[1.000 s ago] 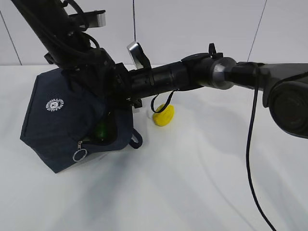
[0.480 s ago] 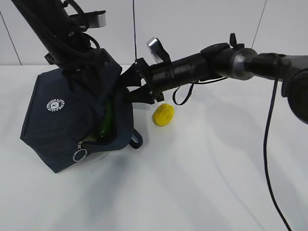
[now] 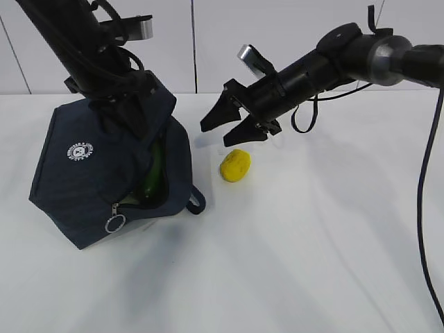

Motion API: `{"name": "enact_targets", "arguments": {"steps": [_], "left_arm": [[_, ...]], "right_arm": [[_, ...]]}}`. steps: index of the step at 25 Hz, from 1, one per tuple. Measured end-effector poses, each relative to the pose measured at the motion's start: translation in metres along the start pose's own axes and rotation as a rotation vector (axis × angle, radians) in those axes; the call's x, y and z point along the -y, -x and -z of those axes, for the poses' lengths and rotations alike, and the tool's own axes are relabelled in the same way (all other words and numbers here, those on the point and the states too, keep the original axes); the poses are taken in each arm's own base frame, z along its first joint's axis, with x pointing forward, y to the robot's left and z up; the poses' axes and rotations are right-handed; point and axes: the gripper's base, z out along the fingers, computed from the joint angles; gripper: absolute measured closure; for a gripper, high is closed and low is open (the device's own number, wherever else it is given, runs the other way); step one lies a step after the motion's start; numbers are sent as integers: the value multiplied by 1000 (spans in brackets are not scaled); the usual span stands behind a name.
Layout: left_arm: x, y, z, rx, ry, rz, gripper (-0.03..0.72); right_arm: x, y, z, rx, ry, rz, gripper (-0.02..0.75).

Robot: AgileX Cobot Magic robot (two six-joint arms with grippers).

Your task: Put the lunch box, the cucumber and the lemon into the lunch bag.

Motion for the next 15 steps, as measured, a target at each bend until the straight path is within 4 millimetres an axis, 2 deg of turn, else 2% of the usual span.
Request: {"name": "enact_targets", "arguments": {"steps": [4,15], "left_arm": [[0,0,0,0,0,0,670],[0,0,0,0,0,0,670]], "right_arm": [[6,-5,6,-58,-130,-32,183],[17,-12,6,-122,-301,-114,183]]}}
